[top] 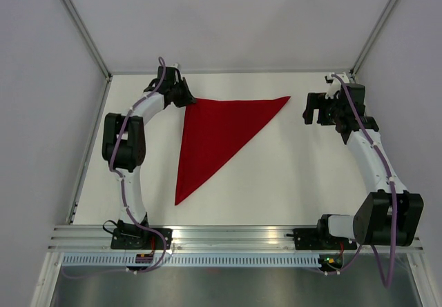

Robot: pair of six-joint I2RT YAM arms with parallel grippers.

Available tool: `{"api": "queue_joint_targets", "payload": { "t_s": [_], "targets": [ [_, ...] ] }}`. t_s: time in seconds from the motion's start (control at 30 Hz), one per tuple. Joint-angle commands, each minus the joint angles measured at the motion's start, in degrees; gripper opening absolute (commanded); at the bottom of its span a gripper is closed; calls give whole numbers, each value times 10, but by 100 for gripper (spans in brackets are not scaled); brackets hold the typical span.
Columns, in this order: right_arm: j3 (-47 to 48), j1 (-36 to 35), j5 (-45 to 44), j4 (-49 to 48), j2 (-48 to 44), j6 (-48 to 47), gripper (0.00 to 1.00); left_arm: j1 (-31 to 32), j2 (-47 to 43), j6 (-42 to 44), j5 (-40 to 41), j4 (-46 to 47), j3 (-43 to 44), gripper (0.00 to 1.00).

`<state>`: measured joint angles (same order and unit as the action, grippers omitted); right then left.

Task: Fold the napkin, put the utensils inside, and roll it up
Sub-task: Fold the napkin at the center of the board.

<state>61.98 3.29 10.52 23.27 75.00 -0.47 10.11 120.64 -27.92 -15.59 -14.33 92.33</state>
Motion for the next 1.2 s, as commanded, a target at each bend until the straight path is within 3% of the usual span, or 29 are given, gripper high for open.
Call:
{"api": "queue_joint_targets", "payload": {
  "t_s": [0.0, 0.83, 0.9, 0.93, 1.03, 1.17],
  "targets": [
    [22, -4, -2, 5, 3, -7, 97, -6, 12, -7, -16, -8, 34, 2],
    [24, -10, -7, 6, 16, -11, 97, -20, 56, 3, -23, -25, 77, 4],
    [24, -10, -6, 6, 16, -11, 97, -20, 58, 5, -19, -25, 77, 12],
    [24, -11, -5, 6, 16, -11, 97, -19, 58, 6, -19, -25, 77, 27],
    [24, -11, -2, 9, 16, -13, 97, -20, 56, 9, -4, -25, 74, 57],
    [22, -11, 6, 11, 15, -15, 97, -21, 27, 17, 47, -18, 58, 69]
  ]
}}
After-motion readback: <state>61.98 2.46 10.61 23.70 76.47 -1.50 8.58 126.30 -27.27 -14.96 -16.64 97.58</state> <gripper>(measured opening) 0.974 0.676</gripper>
